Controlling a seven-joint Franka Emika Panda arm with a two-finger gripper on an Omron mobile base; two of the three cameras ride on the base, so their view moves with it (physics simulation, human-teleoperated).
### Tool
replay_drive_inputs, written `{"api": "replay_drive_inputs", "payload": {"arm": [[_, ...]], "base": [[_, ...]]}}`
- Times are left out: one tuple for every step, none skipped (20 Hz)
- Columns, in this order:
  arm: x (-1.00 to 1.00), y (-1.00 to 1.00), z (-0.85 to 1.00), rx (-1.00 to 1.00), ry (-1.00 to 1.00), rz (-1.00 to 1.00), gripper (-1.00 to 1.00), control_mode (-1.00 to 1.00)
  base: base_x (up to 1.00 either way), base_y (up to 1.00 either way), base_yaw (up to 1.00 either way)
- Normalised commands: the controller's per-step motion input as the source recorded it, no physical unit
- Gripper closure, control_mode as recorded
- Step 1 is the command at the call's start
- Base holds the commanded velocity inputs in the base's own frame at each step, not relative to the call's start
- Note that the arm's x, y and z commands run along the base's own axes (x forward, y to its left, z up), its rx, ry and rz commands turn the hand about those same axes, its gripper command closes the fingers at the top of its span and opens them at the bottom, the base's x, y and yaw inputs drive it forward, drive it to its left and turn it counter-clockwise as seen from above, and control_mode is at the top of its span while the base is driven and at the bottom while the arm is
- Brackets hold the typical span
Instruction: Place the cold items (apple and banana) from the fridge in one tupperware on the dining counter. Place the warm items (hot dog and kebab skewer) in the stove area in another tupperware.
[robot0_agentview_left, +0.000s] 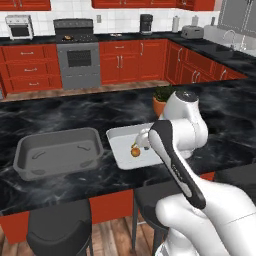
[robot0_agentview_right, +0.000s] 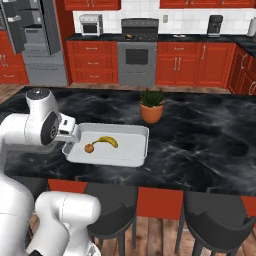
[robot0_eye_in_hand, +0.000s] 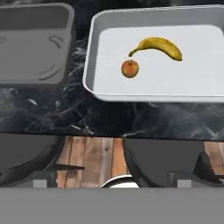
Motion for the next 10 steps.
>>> {"api": "replay_drive_inputs", "payload": {"arm": [[-0.72,-0.15,0.74,-0.13,-0.16,0.00,-1.00,-1.00],[-0.66,-0.16,0.73,-0.14,-0.19,0.00,-1.00,-1.00],[-0.61,-0.12,0.68,-0.13,-0.22,0.00,-1.00,-1.00],[-0.54,-0.06,0.68,-0.12,-0.22,0.00,-1.00,-1.00],[-0.46,-0.01,0.68,-0.06,-0.20,0.00,-1.00,-1.00],[-0.42,0.00,0.68,-0.01,-0.15,0.00,-1.00,-1.00],[-0.29,-0.04,0.69,0.00,0.00,0.00,-1.00,-1.00],[-0.36,-0.19,0.57,0.03,0.00,0.00,-1.00,-1.00],[-0.39,-0.22,0.42,0.09,0.00,0.00,-1.00,-1.00],[-0.47,-0.33,0.35,0.13,0.00,0.00,-1.00,-1.00]], "base": [[0.00,0.00,0.00],[0.00,0.00,0.00],[0.00,0.00,0.00],[0.00,0.00,0.00],[0.00,0.00,0.00],[0.00,0.00,0.00],[0.00,0.00,0.00],[0.00,0.00,0.00],[0.00,0.00,0.00],[0.00,0.00,0.00]]}}
